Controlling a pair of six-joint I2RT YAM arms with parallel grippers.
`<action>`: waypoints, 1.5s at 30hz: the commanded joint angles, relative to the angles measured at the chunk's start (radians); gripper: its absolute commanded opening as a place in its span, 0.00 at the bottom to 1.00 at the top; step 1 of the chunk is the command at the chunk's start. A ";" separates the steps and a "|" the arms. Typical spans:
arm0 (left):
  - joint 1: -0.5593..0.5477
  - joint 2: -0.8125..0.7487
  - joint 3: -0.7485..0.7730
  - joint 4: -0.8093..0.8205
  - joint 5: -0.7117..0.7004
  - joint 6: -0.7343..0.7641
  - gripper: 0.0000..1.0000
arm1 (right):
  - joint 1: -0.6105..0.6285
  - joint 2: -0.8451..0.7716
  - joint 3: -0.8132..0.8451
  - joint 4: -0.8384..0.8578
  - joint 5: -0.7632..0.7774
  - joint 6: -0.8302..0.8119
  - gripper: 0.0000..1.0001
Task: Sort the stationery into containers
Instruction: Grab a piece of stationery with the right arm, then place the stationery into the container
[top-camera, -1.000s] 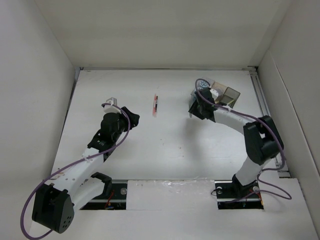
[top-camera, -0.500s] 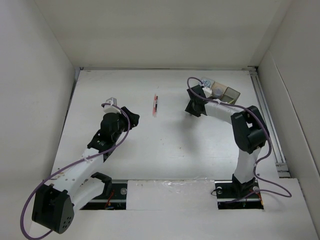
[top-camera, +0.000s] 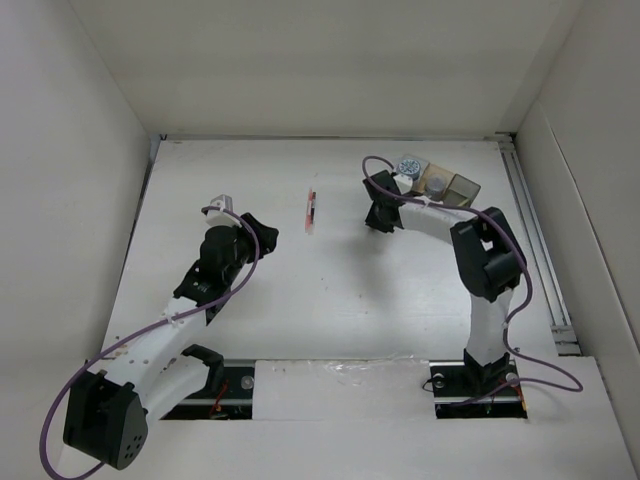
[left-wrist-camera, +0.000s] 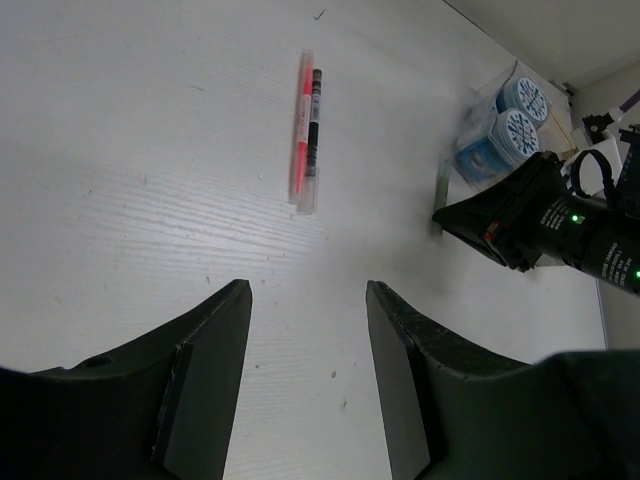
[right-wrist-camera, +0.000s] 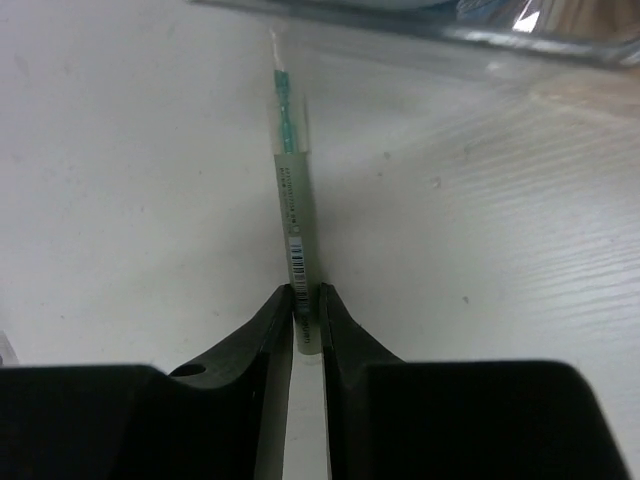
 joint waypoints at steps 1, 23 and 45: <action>0.000 -0.020 0.022 0.042 -0.008 0.001 0.46 | 0.042 -0.007 0.009 -0.023 -0.001 -0.008 0.03; 0.000 -0.011 0.013 0.051 0.019 -0.008 0.46 | -0.450 -0.473 -0.234 0.117 -0.043 0.056 0.03; 0.000 0.049 0.013 0.070 0.029 -0.008 0.46 | -0.470 -0.370 -0.265 0.175 -0.072 0.095 0.32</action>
